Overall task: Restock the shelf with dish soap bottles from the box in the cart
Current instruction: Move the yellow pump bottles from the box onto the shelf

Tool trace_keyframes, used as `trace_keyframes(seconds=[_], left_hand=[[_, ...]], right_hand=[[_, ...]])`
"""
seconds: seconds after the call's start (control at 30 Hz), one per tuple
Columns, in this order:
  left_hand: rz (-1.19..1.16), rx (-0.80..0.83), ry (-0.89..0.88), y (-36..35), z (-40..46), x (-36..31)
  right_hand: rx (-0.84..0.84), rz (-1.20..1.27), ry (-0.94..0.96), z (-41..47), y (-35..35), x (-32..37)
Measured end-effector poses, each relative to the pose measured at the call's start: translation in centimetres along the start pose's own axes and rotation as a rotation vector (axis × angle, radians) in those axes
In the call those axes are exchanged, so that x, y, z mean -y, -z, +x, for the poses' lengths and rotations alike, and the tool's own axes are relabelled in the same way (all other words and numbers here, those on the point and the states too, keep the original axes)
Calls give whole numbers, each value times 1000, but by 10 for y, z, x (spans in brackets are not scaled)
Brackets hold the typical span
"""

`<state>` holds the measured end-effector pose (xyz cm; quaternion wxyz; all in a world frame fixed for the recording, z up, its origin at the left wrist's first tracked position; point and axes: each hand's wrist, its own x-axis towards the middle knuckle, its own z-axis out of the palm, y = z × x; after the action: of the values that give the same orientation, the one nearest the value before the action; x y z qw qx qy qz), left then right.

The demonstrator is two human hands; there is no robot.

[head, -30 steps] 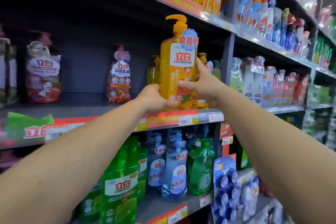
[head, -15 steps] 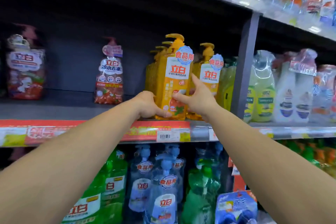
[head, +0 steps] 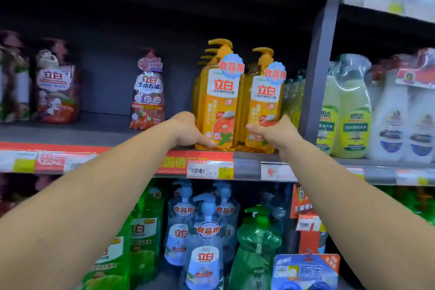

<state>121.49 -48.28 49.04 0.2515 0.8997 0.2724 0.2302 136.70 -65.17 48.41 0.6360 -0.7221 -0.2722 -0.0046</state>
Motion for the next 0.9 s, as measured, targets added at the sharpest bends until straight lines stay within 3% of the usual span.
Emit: trace_keyframes(seconds=[0.13, 0.5, 0.9], left_hand=[[-22, -12, 11, -3, -2, -1], [-45, 16, 19, -5, -11, -7], [80, 33, -24, -6, -18, -9]], right_hand=[[173, 32, -29, 12, 5, -1], [350, -31, 41, 13, 30, -8], [288, -109, 85, 14, 25, -14]])
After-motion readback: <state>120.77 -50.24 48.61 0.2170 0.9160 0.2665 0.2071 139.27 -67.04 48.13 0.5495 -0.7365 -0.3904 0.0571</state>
